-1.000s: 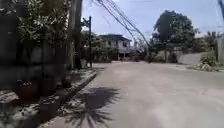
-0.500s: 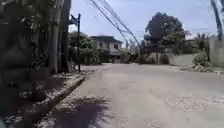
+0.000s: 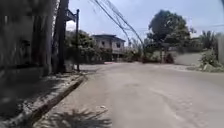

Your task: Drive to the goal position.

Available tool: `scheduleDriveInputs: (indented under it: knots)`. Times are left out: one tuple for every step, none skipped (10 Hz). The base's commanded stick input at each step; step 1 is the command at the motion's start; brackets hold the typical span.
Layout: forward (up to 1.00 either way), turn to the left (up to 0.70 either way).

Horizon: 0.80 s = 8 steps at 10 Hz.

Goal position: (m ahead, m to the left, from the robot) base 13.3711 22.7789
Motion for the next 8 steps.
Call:
scheduleDriveInputs:
  knots:
    - [1.00, 0.00]
    - [1.00, 0.00]
    - [1.00, 0.00]
    - [1.00, 0.00]
    - [1.00, 0.00]
    - [1.00, 0.00]
    - [1.00, -0.06]
    - [1.00, -0.32]
